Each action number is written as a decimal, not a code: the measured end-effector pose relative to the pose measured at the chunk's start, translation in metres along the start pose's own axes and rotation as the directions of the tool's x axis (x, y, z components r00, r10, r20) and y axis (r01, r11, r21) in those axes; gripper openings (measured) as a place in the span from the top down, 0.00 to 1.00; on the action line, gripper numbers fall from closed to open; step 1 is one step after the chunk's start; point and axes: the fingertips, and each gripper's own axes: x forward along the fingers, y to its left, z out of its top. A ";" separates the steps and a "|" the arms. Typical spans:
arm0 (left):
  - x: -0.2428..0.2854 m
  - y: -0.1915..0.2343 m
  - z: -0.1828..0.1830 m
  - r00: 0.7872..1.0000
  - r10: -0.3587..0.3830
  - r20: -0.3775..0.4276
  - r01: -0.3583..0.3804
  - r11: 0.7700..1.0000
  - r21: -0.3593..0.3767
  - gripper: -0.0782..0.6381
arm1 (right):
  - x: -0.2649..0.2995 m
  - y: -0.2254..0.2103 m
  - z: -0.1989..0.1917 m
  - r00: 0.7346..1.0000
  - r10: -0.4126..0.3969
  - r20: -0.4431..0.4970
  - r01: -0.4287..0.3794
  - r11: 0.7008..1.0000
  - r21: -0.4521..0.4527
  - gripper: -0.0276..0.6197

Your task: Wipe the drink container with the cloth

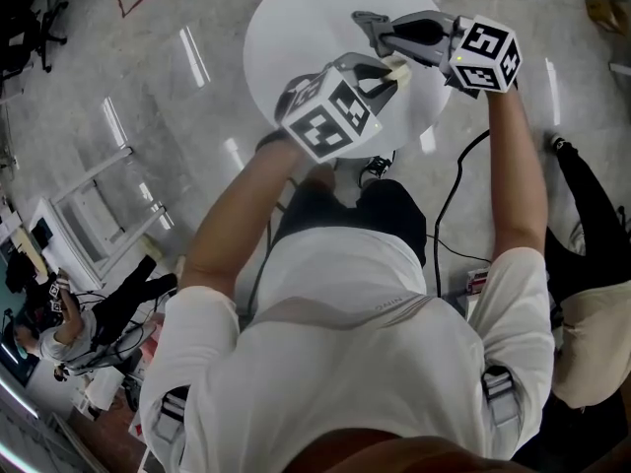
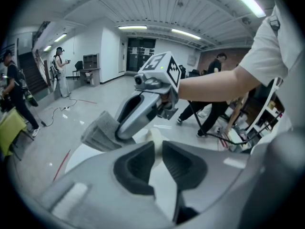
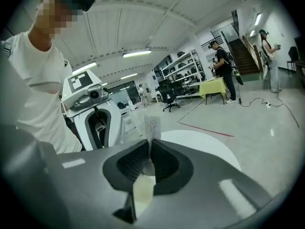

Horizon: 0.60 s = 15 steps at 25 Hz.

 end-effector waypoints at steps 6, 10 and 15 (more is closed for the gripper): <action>0.002 0.000 -0.002 1.000 -0.003 0.000 0.003 1.000 -0.002 0.82 | 0.009 -0.013 -0.036 0.999 0.022 -0.039 -0.018 0.996 0.085 0.92; 0.001 0.000 -0.002 1.000 -0.006 0.002 0.006 1.000 0.000 0.82 | 0.011 -0.023 -0.048 0.998 0.050 -0.050 -0.042 0.989 0.144 0.92; -0.001 0.000 0.000 1.000 -0.009 0.004 0.009 1.000 0.006 0.82 | 0.019 -0.031 -0.063 0.988 0.094 -0.120 -0.068 0.978 0.199 0.92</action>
